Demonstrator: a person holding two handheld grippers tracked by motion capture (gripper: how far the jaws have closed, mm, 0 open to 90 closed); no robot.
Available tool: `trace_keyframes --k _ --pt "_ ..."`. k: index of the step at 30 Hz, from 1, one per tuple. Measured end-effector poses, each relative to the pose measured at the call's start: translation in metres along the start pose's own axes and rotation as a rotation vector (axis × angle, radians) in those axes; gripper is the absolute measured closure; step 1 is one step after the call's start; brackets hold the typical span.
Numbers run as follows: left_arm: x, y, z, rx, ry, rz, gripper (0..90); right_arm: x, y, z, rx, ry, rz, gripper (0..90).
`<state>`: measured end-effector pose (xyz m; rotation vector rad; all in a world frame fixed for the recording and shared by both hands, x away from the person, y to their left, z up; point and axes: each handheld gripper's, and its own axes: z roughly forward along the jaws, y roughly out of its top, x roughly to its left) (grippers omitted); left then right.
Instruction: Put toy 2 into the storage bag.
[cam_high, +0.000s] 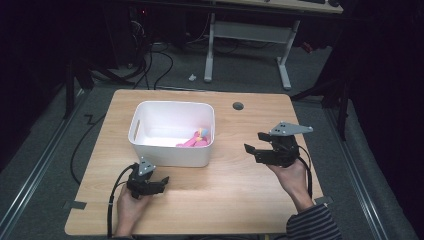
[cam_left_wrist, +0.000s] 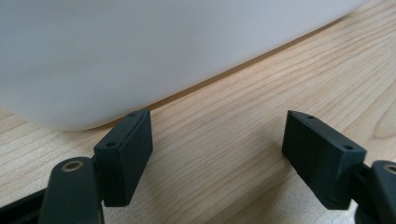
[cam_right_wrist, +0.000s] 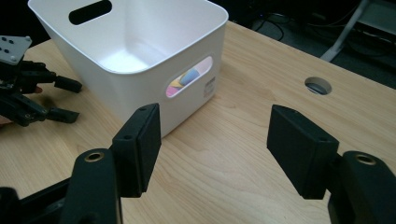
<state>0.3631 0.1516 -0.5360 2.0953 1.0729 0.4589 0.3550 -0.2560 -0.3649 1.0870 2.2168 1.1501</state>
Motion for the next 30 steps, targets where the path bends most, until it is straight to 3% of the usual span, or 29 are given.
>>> trace_keyframes --k 9,14,18,30 --pt "0.0 0.0 0.0 0.0 0.0 0.0 24.8 -0.008 -0.022 -0.014 -0.018 -0.028 0.056 36.4" --pt "0.0 0.0 0.0 0.0 0.0 0.0 24.8 -0.013 -0.044 -0.015 -0.011 -0.053 0.103 36.7" --pt "0.0 0.0 0.0 0.0 0.0 0.0 24.7 -0.017 -0.061 -0.013 -0.008 -0.072 0.141 36.9" --pt "0.0 0.0 0.0 -0.001 -0.001 0.0 24.7 -0.02 -0.101 0.006 0.04 -0.093 0.193 37.2"
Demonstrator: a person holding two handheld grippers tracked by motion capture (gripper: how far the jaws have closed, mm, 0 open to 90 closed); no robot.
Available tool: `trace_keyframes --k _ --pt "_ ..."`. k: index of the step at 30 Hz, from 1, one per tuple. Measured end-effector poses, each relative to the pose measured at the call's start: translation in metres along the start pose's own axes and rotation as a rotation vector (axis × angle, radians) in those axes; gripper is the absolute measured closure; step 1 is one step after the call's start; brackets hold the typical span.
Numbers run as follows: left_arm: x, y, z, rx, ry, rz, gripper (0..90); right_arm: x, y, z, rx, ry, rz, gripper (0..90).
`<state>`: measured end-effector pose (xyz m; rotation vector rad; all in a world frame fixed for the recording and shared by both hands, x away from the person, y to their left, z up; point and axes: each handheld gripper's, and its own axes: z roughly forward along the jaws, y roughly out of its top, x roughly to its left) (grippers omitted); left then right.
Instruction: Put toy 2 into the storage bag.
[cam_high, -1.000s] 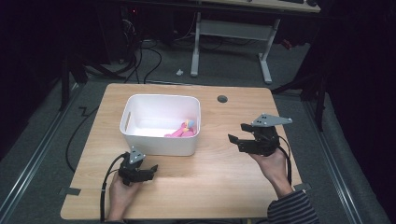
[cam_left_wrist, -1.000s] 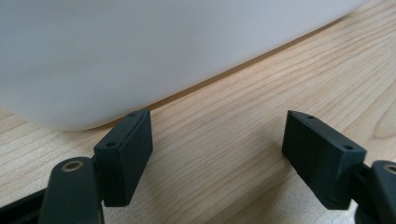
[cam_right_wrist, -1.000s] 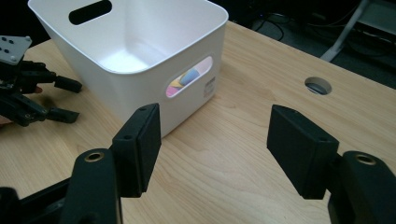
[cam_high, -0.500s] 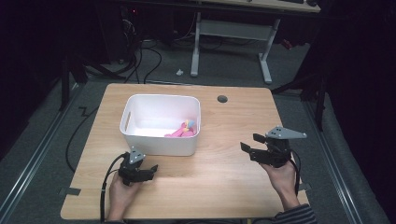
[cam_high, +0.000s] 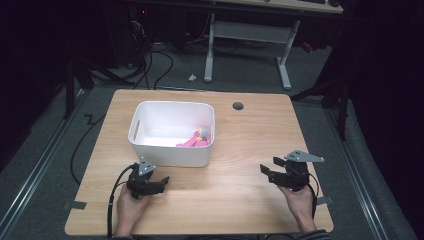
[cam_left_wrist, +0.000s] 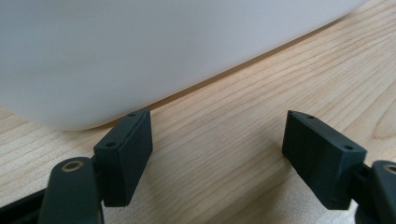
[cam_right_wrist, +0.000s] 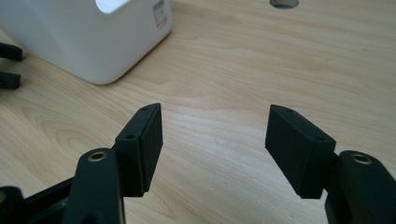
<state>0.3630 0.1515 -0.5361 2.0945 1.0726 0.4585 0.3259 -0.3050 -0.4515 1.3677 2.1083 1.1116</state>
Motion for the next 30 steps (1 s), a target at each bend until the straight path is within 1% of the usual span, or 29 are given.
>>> trace_keyframes --k 3,7,10,13,19,21,24,26,27,28,30 --pt "0.0 0.0 0.0 0.0 0.0 0.0 24.7 -0.001 -0.009 0.009 0.01 -0.006 0.012 37.3" --pt "0.0 0.0 0.0 0.0 0.0 0.0 24.7 -0.001 -0.017 0.019 0.026 -0.014 0.012 37.3" --pt "0.0 0.0 0.0 0.0 0.0 0.0 24.7 -0.001 -0.023 0.027 0.049 -0.028 0.011 37.1" --pt "0.0 0.0 0.0 0.0 0.0 0.0 24.7 -0.001 -0.027 0.034 0.056 -0.039 0.01 36.8" --pt "0.0 0.0 0.0 0.0 0.0 0.0 24.6 0.0 -0.036 0.052 0.086 -0.096 -0.022 36.5" --pt "0.0 0.0 0.0 0.0 0.0 0.0 24.6 -0.001 -0.038 0.057 0.09 -0.1 -0.015 36.3" --pt "0.0 0.0 0.0 0.0 0.0 0.0 24.6 0.001 -0.042 0.065 0.096 -0.113 -0.022 35.6" --pt "0.0 0.0 0.0 0.0 0.0 0.0 24.6 0.002 -0.043 0.07 0.113 -0.128 -0.032 35.0" --pt "0.0 0.0 0.0 0.0 0.0 0.0 24.6 0.002 -0.044 0.071 0.113 -0.131 -0.039 34.0" --pt "0.0 0.0 0.0 0.0 0.0 0.0 24.6 0.002 -0.045 0.072 0.1 -0.131 -0.038 34.1" --pt "0.0 0.0 0.0 0.0 0.0 0.0 24.6 0.002 -0.045 0.072 0.101 -0.134 -0.035 33.8"
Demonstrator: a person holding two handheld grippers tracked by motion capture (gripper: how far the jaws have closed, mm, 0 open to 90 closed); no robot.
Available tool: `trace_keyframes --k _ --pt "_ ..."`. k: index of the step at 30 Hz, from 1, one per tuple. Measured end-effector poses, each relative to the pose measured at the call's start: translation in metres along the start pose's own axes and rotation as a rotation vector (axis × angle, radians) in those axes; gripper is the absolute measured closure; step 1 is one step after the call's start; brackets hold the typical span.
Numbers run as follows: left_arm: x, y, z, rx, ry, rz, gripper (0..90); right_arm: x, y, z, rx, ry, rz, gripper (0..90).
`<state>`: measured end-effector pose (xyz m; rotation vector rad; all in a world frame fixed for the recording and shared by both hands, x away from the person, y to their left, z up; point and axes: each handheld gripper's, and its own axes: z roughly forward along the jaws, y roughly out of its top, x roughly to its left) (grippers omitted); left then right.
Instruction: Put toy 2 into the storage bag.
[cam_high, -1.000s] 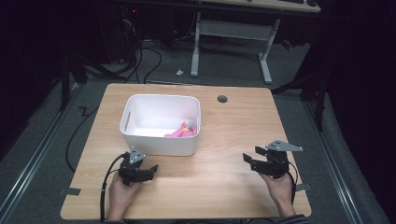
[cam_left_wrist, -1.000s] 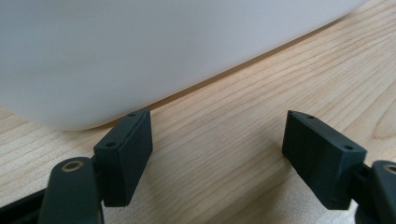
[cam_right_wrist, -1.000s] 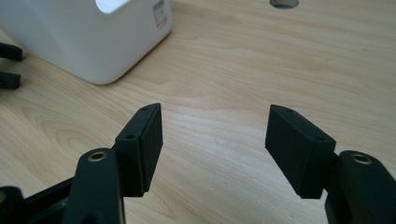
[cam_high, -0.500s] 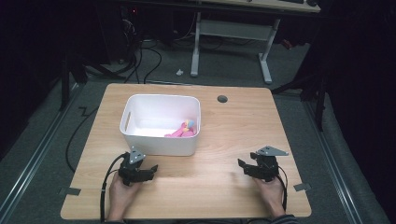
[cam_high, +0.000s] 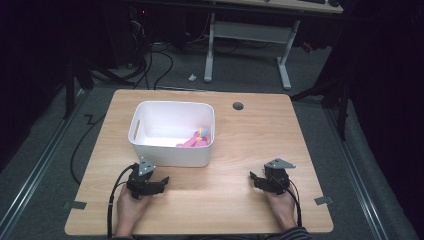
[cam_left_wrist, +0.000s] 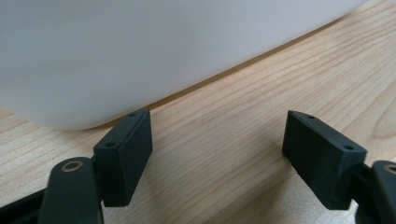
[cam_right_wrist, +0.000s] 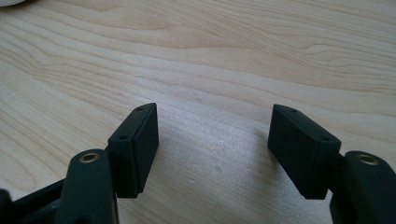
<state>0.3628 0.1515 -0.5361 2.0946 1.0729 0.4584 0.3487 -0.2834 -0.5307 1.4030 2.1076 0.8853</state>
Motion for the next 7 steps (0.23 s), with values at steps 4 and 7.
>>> trace_keyframes --k 4,7 --pt "0.0 0.0 0.0 0.0 0.0 -0.001 24.6 -0.0004 0.0001 0.0004 0.002 0.002 -0.001 31.1" --pt "0.0 0.0 -0.0001 0.0 0.0 -0.001 24.6 -0.0004 0.0001 0.0006 0.008 -0.003 0.008 27.3"
